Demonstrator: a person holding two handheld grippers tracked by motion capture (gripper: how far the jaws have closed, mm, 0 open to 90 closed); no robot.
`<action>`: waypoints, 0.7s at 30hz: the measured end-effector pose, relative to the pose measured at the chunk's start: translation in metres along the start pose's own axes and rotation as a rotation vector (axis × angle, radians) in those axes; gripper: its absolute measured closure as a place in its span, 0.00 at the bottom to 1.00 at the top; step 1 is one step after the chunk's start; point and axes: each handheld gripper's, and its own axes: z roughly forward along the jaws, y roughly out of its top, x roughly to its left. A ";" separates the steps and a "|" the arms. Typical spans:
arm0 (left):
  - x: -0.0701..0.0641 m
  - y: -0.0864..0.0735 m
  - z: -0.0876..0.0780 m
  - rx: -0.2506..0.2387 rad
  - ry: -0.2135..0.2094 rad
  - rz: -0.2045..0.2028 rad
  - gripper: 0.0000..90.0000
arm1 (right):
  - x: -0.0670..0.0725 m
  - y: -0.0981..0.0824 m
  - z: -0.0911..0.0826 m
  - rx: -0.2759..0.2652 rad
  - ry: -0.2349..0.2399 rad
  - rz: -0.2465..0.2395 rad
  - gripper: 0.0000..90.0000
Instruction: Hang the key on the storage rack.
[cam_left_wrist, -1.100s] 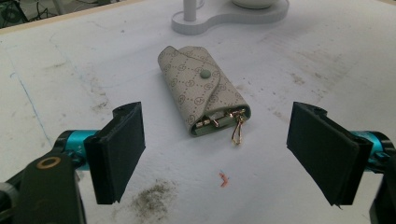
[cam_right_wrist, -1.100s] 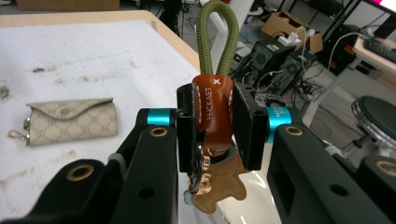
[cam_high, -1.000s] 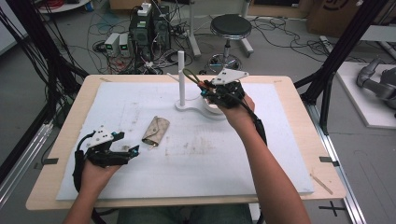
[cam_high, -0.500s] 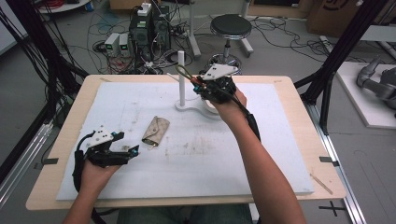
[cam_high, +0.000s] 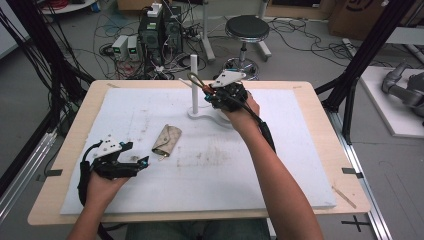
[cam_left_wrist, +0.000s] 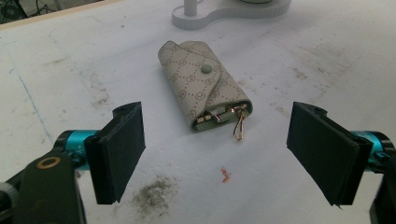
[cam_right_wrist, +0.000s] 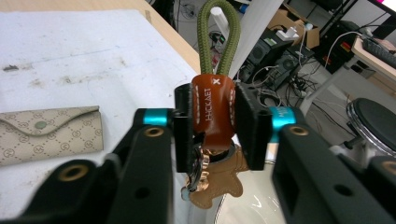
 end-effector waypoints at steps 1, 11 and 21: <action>0.000 0.000 0.000 -0.001 0.000 -0.002 0.21 | 0.000 0.000 0.000 0.002 -0.007 -0.008 0.60; 0.000 0.000 0.000 0.005 -0.005 0.002 0.21 | -0.003 -0.010 -0.020 -0.029 -0.034 0.047 0.44; -0.002 0.000 0.001 0.003 -0.006 0.004 0.21 | -0.008 -0.049 -0.058 -0.068 -0.041 0.135 0.40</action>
